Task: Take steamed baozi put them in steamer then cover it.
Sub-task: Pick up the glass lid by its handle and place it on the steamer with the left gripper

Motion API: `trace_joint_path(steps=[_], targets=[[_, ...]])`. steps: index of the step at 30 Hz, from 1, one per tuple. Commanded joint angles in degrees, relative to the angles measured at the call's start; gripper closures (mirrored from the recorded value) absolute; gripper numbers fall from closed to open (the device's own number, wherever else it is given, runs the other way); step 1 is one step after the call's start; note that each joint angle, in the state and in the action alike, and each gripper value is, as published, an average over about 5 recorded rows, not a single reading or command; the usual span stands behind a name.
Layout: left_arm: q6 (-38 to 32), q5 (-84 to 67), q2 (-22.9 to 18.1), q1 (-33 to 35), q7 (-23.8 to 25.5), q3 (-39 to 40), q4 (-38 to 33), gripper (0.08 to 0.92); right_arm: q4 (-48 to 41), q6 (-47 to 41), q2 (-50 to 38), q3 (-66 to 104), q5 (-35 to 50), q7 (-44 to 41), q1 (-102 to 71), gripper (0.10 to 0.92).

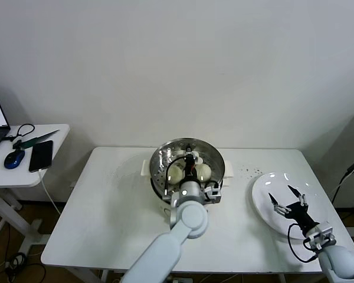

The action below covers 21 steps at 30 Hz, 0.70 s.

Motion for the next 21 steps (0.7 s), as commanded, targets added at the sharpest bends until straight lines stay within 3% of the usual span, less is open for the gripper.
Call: trace_joint_path(steps=[1, 11, 21], targets=[[2.79, -0.38, 0.27, 0.15, -0.10, 0.05, 0.20, 0.847, 0.05, 0.06, 0.17, 0.02, -0.12, -0.07, 0.03, 0.203], [2.79, -0.66, 1.23, 0.42, 1.71, 0.72, -2.16, 0.835, -0.35, 0.08, -0.21, -0.02, -0.11, -0.42, 0.26, 0.203], [2.79, -2.12, 3.41, 2.05, 2.10, 1.74, -8.98, 0.574, -0.49, -0.18, -0.23, -0.24, -0.14, -0.59, 0.56, 0.203]])
